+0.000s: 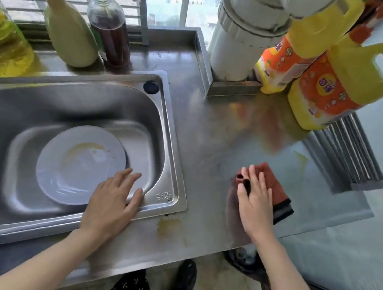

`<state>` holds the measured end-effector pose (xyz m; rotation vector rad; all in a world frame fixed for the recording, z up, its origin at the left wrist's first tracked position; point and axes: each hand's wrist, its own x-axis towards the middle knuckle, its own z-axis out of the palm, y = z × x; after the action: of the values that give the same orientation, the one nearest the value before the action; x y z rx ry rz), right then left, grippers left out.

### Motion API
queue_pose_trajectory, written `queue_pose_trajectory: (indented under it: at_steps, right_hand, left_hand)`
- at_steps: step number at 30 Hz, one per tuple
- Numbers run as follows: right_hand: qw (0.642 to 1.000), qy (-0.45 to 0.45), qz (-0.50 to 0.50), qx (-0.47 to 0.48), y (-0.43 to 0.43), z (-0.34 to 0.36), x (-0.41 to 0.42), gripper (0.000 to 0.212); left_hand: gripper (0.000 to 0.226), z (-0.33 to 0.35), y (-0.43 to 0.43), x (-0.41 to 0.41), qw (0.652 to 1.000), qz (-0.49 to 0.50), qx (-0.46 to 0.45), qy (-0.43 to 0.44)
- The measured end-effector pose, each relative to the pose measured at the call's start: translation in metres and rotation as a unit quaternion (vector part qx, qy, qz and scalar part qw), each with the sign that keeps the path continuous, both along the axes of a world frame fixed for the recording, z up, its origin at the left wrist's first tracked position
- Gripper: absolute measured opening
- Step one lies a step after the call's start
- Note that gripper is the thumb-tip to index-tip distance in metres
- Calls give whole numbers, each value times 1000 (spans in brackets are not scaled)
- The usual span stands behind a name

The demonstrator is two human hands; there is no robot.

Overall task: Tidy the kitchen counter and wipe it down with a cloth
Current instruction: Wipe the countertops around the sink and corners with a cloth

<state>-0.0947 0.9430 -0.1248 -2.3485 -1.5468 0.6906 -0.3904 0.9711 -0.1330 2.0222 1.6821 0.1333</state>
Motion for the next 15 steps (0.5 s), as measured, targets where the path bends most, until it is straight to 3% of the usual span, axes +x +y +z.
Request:
queue_pose_trajectory:
  at_steps: [2, 4, 6, 8, 13, 15]
  right_hand:
    - [999, 44, -25, 4, 0, 3, -25, 46]
    - [992, 96, 75, 16, -14, 7, -55, 51]
    - [974, 66, 216, 9, -27, 5, -58, 53]
    - [969, 18, 247, 2, -19, 1, -32, 55]
    - [997, -63, 29, 16, 54, -11, 24, 62]
    - [999, -47, -1, 20, 73, -11, 18, 61]
  left_hand:
    - [59, 2, 1, 4, 1000, -2, 3, -13]
    - [59, 6, 9, 18, 999, 10, 18, -37]
    - [56, 11, 27, 44, 997, 16, 53, -53]
    - [51, 15, 53, 78, 995, 22, 83, -57]
    - [55, 0, 99, 149, 996, 51, 72, -9]
    - [60, -12, 99, 154, 995, 46, 81, 42]
